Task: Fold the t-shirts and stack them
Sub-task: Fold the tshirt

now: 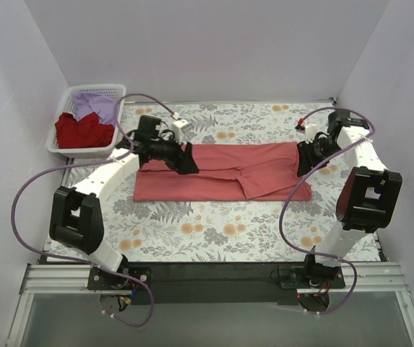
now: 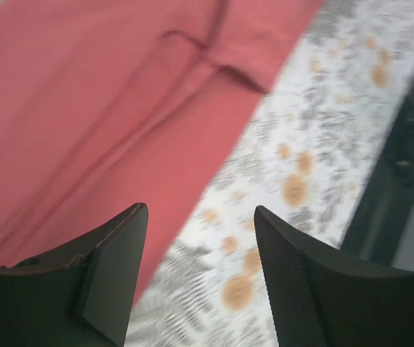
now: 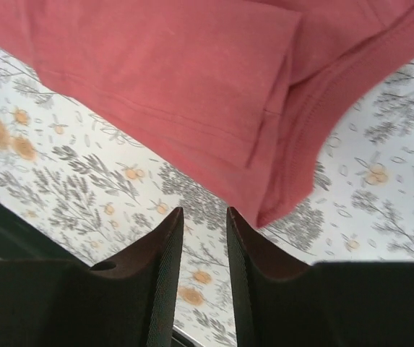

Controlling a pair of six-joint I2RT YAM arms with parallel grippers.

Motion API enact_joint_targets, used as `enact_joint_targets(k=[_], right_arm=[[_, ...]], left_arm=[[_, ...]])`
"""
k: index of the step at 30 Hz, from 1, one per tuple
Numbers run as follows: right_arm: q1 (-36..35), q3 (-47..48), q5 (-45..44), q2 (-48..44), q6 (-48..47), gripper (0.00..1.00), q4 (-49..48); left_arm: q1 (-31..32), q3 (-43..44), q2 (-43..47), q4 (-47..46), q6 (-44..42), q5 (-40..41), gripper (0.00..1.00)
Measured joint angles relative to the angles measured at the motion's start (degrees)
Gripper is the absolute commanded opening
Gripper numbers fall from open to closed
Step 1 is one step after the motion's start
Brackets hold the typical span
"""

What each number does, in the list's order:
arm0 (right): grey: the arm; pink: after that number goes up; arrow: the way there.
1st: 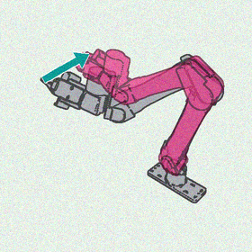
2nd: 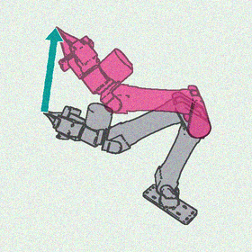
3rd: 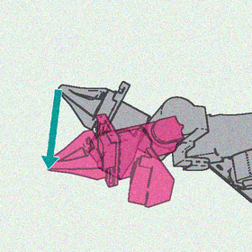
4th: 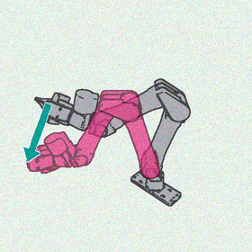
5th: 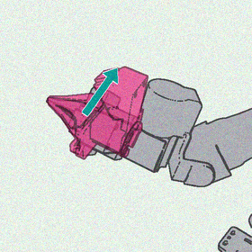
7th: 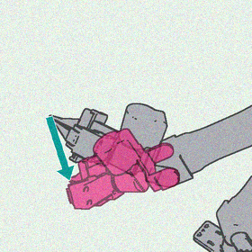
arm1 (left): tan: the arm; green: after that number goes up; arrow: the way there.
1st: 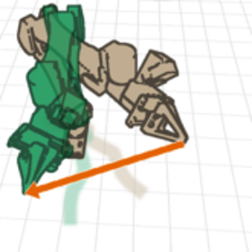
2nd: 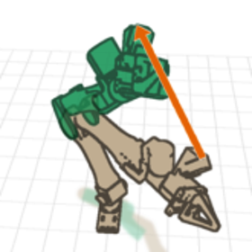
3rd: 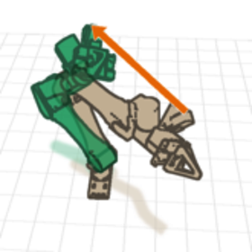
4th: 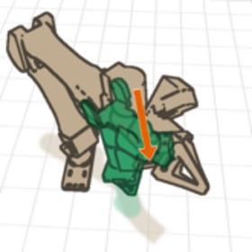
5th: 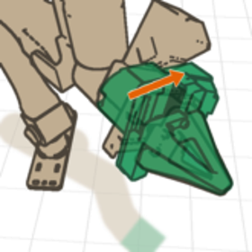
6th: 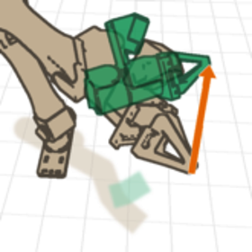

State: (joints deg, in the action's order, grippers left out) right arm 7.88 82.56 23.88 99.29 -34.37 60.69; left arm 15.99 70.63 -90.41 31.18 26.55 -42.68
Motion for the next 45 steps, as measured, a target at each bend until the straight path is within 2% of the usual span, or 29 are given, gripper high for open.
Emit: enact_joint_targets(k=[3, 6, 12, 17, 21, 33, 45], right_arm=[[0.0, -1.92, 2.51, 1.44, 1.22, 0.35, 0.37], [0.0, -3.65, 3.15, 5.09, 2.43, 0.4, 0.33], [0.04, -4.37, 3.13, 11.32, 4.83, 0.43, -1.79], [0.24, -4.35, 3.1, 12.83, 6.27, 0.44, -2.99], [0.72, -4.35, 3.13, 13.09, 7.08, 0.44, -3.54], [1.88, -1.88, 1.99, 14.53, 8.31, 0.44, -3.74], [1.36, 0.26, 3.65, 15.96, 9.44, 0.33, -3.98]], left_arm=[[9.53, -4.72, -0.5, -10.86, 11.58, -0.81, 0.63], [17.46, -7.19, -3.26, -20.17, 21.73, -0.09, 0.63], [25.86, -8.26, -12.94, -34.97, 37.64, 2.78, 0.63], [26.97, -6.03, -22.88, -39.95, 46.66, 5.03, 0.63], [26.97, -4.02, -27.36, -41.99, 51.08, 5.75, 0.62], [27.69, -2.25, -29.44, -45.0, 55.39, 6.99, 0.63], [27.74, -2.29, -29.51, -45.16, 58.31, 8.22, 0.63]])
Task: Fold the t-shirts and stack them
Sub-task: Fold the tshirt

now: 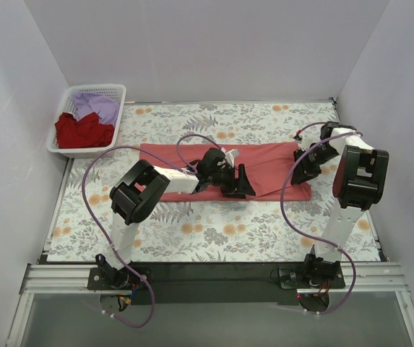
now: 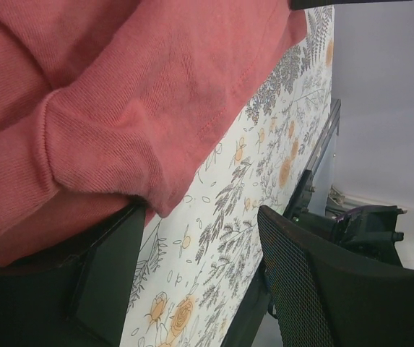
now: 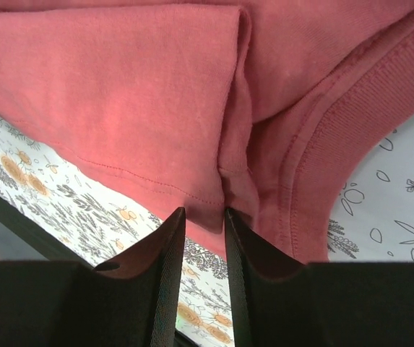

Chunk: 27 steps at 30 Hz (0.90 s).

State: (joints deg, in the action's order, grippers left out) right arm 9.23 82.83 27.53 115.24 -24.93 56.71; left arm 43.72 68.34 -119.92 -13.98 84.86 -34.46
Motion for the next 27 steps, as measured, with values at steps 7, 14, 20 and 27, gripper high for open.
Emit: enact_joint_targets(k=[7, 14, 20, 27], right_arm=[[-0.33, 0.0, 0.11, 0.0, 0.31, 0.14, 0.11], [-0.35, 0.11, 0.15, 0.0, 0.48, 0.01, 0.31], [-0.35, 2.05, 1.86, 0.0, 0.35, 0.01, 0.87], [-0.37, 8.92, 4.72, 0.46, 0.42, 0.01, 2.6]], left_arm=[[0.0, -0.5, 0.0, -0.72, 2.01, 1.05, 0.63], [0.09, -0.46, -0.46, -1.07, 2.97, 1.25, 0.47], [0.46, -0.46, -0.63, -1.92, 3.06, 0.9, 0.12], [0.09, 0.24, -0.61, -2.51, 2.34, 0.39, 0.0]])
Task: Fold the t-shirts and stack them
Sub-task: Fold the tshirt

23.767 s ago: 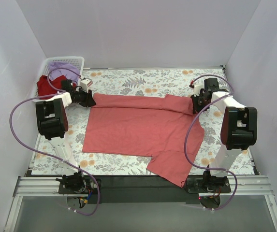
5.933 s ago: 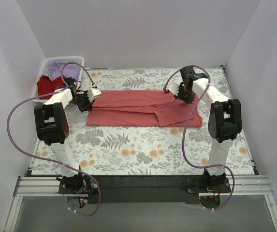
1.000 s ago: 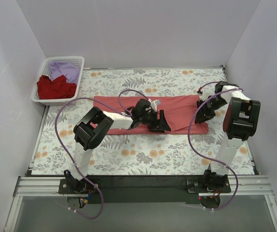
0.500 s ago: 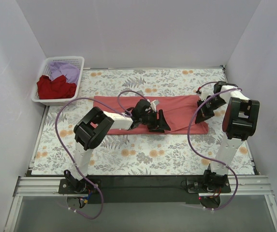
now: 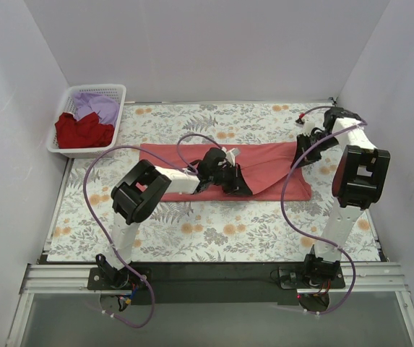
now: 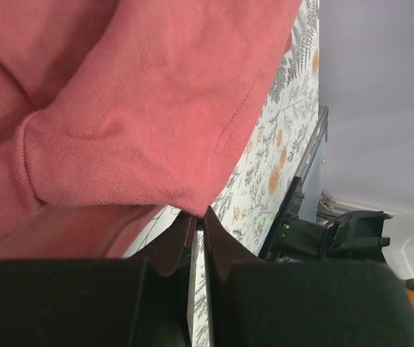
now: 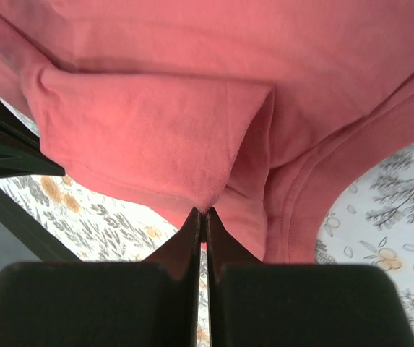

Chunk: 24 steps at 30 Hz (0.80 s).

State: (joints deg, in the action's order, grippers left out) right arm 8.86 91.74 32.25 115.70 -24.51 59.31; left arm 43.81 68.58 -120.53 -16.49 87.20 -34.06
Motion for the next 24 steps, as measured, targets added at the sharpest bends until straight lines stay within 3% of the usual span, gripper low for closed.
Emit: enact_joint_targets(k=[14, 24], right_arm=[[-1.42, 13.57, 3.48, 9.77, 2.86, 0.01, 0.92], [-1.86, 10.49, 4.04, 8.15, 3.54, 0.01, 0.59]], left_arm=[[-8.9, 8.07, -0.55, -0.35, -0.76, -2.67, 0.0], [-10.05, 10.34, -2.97, 2.05, -1.49, -5.31, 0.0]])
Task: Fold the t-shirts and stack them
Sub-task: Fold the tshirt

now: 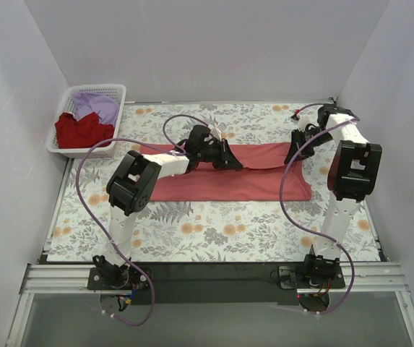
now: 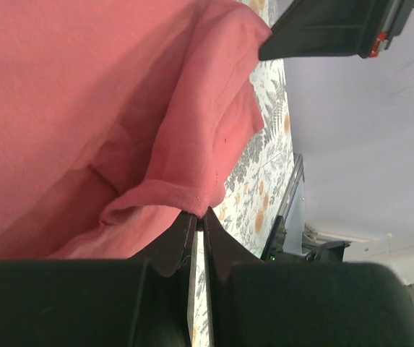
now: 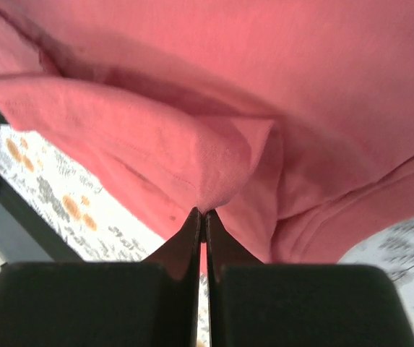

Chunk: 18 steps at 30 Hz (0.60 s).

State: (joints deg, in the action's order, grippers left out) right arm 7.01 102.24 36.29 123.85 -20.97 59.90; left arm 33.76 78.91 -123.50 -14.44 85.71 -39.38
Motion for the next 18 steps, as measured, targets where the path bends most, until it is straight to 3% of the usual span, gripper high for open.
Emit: enact_joint_targets(k=[12, 16, 18], right_arm=[[-0.02, -12.79, -1.92, -7.41, -0.83, 0.01, 0.07], [-0.02, -13.27, -3.93, -7.41, -0.9, 0.01, -0.26], [-0.02, -13.27, -4.9, -7.41, -1.07, 0.11, -0.46]], left_arm=[[-0.22, -1.53, 0.02, 4.81, -1.4, -1.64, 0.0], [-0.24, -1.68, 0.02, 7.08, -2.21, -1.84, 0.1], [-0.26, -1.68, 0.04, 8.33, -2.95, -1.97, 0.2]])
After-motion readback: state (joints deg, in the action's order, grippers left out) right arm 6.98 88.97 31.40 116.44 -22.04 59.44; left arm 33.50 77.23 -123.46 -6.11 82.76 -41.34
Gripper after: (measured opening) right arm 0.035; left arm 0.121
